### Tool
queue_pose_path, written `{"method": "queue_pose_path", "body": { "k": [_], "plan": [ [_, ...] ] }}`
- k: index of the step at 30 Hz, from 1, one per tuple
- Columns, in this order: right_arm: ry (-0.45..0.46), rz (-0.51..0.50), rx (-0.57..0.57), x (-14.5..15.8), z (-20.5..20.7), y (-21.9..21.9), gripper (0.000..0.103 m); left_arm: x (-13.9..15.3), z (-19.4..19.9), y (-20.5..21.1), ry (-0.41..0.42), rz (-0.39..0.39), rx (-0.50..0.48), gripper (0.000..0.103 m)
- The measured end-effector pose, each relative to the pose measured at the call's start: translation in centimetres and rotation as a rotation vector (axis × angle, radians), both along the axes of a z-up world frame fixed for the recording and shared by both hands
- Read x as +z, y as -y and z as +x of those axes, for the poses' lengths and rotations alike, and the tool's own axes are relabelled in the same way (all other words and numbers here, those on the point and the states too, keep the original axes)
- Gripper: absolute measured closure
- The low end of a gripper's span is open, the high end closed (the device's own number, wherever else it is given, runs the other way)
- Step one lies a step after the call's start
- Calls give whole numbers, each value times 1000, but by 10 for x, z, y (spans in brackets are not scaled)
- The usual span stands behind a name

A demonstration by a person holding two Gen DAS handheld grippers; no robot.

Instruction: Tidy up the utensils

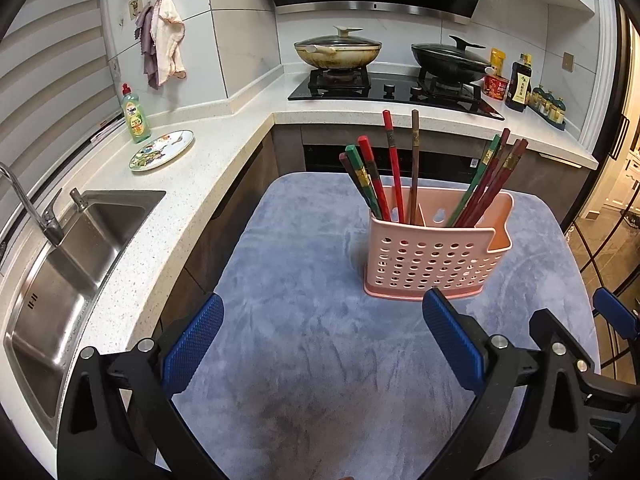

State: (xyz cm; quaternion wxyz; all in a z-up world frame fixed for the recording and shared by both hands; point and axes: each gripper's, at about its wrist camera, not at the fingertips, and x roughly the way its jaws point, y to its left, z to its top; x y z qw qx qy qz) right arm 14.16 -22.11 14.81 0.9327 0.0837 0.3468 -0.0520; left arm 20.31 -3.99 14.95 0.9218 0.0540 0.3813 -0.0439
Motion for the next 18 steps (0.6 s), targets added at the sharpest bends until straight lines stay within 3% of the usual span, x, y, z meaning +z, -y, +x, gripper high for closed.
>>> {"method": "queue_pose_path", "body": {
  "k": [18],
  "plan": [
    [6, -14, 0, 3, -2, 4, 13, 6, -5, 4, 45, 23, 28, 8]
  ]
}}
